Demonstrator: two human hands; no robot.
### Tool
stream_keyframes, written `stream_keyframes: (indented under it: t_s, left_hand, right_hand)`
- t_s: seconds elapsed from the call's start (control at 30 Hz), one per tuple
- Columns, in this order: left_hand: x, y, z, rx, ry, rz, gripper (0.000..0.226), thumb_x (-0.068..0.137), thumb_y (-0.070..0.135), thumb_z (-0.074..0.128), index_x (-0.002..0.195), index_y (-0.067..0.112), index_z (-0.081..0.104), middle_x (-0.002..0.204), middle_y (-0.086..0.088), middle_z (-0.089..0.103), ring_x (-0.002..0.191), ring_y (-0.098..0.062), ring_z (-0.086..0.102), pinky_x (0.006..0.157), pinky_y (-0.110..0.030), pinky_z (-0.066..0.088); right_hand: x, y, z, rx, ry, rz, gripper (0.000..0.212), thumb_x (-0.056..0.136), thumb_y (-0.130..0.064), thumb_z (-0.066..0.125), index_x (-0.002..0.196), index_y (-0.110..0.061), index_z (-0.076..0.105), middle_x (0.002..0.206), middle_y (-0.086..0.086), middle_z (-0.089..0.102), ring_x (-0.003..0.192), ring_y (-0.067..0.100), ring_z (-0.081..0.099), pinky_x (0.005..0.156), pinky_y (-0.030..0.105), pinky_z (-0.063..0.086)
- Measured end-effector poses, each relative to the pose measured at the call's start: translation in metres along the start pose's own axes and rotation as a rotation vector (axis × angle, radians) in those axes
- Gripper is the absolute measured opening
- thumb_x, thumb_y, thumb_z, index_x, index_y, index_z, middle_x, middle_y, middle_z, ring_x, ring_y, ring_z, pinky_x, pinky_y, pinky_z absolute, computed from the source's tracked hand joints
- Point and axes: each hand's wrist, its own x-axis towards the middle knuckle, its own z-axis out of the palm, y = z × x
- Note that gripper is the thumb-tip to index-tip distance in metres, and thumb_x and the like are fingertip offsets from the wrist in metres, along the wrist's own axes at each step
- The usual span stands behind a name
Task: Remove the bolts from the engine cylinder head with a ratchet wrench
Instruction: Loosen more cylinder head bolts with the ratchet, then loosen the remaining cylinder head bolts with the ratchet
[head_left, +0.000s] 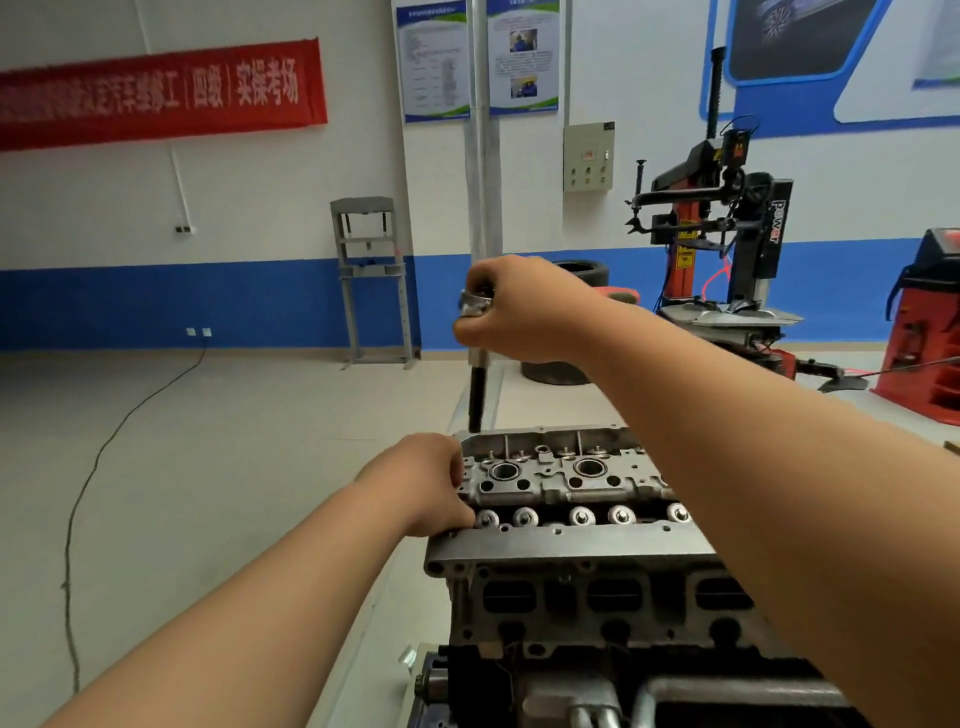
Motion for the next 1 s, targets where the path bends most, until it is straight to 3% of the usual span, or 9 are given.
stream_keyframes:
  t_s: [0.13,0.27,0.4,0.53,0.6,0.7,0.8,0.9,1.0]
  left_hand:
    - [0.002,0.0,-0.001,-0.05,-0.015,0.02,0.029,0.073,0.031,0.079,0.087,0.028,0.053,0.09,0.009,0.053,0.078,-0.01,0.052,0.058,-0.023,0.04]
    - [0.005,-0.003,0.0,-0.103,-0.095,0.017,0.029,0.077,0.028,0.077,0.09,0.028,0.051,0.09,0.01,0.052,0.076,-0.008,0.051,0.058,-0.023,0.039]
    - [0.01,-0.006,-0.006,-0.227,-0.151,0.0,0.026,0.076,0.023,0.079,0.086,0.028,0.055,0.093,0.004,0.062,0.077,-0.012,0.059,0.062,-0.026,0.043]
    - [0.009,-0.007,0.003,-0.252,-0.018,0.019,0.013,0.083,0.027,0.073,0.084,0.026,0.06,0.086,0.003,0.063,0.072,-0.01,0.057,0.062,-0.026,0.045]
    - [0.006,-0.014,0.006,-0.389,0.051,0.012,0.003,0.088,0.023,0.067,0.086,0.024,0.064,0.087,0.0,0.066,0.076,-0.012,0.062,0.066,-0.026,0.049]
    - [-0.003,-0.022,0.005,-0.623,0.039,0.076,0.022,0.087,0.014,0.062,0.098,0.033,0.059,0.101,0.009,0.062,0.092,-0.006,0.06,0.069,-0.019,0.046]
    - [-0.007,-0.013,0.008,-0.757,0.038,0.193,0.019,0.089,0.019,0.061,0.102,0.033,0.057,0.098,0.004,0.066,0.091,-0.009,0.063,0.075,-0.027,0.051]
    - [-0.008,-0.009,0.007,-0.818,0.109,0.188,0.011,0.099,0.027,0.049,0.099,0.029,0.059,0.088,0.008,0.072,0.083,-0.005,0.069,0.08,-0.029,0.053]
    - [-0.007,-0.015,0.006,-0.746,0.123,0.208,0.013,0.1,0.032,0.048,0.095,0.034,0.06,0.087,0.018,0.072,0.085,0.002,0.067,0.083,-0.027,0.052]
  right_hand:
    - [-0.025,0.013,0.014,-0.063,-0.035,0.07,0.019,0.078,-0.043,0.063,0.081,-0.027,0.053,0.074,-0.007,0.06,0.064,0.008,0.054,0.051,0.023,0.038]
    - [-0.044,0.025,0.03,0.111,0.029,0.199,0.021,0.077,-0.045,0.063,0.074,-0.027,0.052,0.064,-0.006,0.057,0.055,0.01,0.052,0.048,0.023,0.036]
    - [-0.045,0.025,0.037,0.147,0.042,0.223,0.021,0.076,-0.047,0.061,0.078,-0.025,0.058,0.063,-0.005,0.061,0.052,0.011,0.056,0.047,0.025,0.046]
    - [-0.042,0.026,0.038,-0.028,-0.005,0.179,0.024,0.077,-0.048,0.06,0.084,-0.026,0.056,0.071,-0.008,0.061,0.06,0.01,0.057,0.05,0.023,0.044]
    - [-0.039,0.025,0.041,-0.102,-0.043,0.159,0.027,0.078,-0.05,0.059,0.088,-0.025,0.056,0.075,-0.008,0.059,0.065,0.01,0.055,0.054,0.024,0.045]
    - [-0.033,0.016,0.05,-0.15,-0.084,0.146,0.033,0.08,-0.054,0.057,0.092,-0.023,0.058,0.077,-0.007,0.06,0.068,0.011,0.055,0.058,0.028,0.048]
    - [-0.025,0.0,0.053,-0.157,-0.161,0.137,0.044,0.08,-0.065,0.056,0.085,-0.021,0.057,0.076,-0.003,0.06,0.066,0.012,0.055,0.055,0.028,0.045]
    - [-0.021,-0.007,0.04,0.023,-0.308,0.145,0.057,0.084,-0.071,0.041,0.085,-0.017,0.06,0.081,-0.001,0.062,0.071,0.014,0.057,0.059,0.027,0.04]
    - [-0.02,-0.003,0.03,0.226,-0.387,0.268,0.045,0.096,-0.047,0.039,0.084,-0.009,0.06,0.07,0.005,0.055,0.058,0.018,0.05,0.054,0.025,0.039]
